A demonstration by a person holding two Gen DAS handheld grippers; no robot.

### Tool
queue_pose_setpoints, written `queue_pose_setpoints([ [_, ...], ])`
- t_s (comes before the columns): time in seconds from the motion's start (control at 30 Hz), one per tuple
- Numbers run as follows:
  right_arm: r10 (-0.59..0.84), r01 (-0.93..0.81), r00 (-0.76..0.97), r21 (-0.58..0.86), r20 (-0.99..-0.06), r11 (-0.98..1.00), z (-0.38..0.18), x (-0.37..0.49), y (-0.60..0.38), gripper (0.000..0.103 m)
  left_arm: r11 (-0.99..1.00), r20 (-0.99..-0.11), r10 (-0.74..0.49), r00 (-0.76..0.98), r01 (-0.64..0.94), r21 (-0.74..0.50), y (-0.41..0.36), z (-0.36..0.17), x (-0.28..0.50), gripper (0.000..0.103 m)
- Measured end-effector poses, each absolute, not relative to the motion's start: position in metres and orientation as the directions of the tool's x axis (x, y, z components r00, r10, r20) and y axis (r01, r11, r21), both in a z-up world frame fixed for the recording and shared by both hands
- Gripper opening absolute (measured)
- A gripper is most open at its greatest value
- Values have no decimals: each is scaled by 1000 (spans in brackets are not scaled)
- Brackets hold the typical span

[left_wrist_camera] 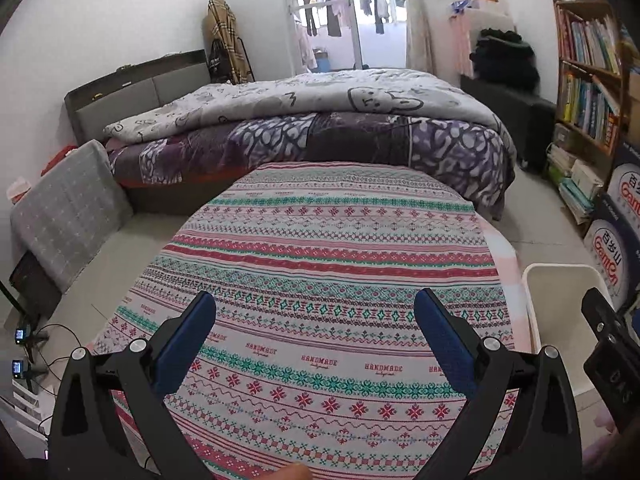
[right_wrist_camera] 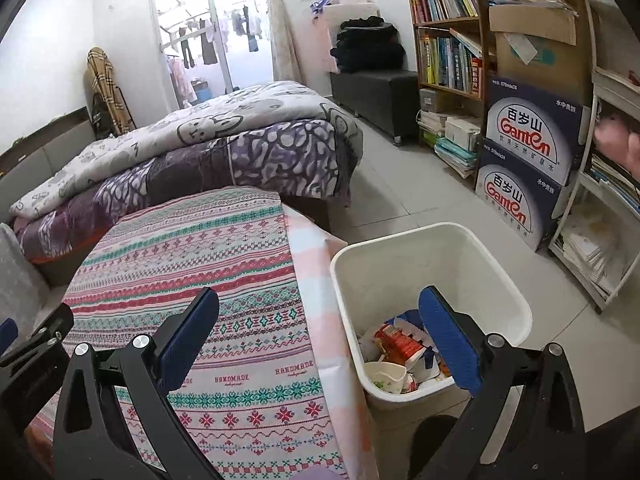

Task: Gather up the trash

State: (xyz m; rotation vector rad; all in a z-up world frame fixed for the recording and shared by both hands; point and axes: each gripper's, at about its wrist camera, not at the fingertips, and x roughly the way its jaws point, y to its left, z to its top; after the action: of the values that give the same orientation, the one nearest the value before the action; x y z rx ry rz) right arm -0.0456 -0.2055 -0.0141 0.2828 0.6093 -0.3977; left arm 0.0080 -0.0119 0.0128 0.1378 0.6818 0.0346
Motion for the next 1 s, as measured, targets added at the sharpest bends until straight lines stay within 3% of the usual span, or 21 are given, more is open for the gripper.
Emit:
queue_pose_setpoints([
  [1.0, -286, 451, 704, 98, -650, 887, -30, -45, -217, 96, 985, -653, 73, 754, 49, 167, -30, -3, 8, 96],
])
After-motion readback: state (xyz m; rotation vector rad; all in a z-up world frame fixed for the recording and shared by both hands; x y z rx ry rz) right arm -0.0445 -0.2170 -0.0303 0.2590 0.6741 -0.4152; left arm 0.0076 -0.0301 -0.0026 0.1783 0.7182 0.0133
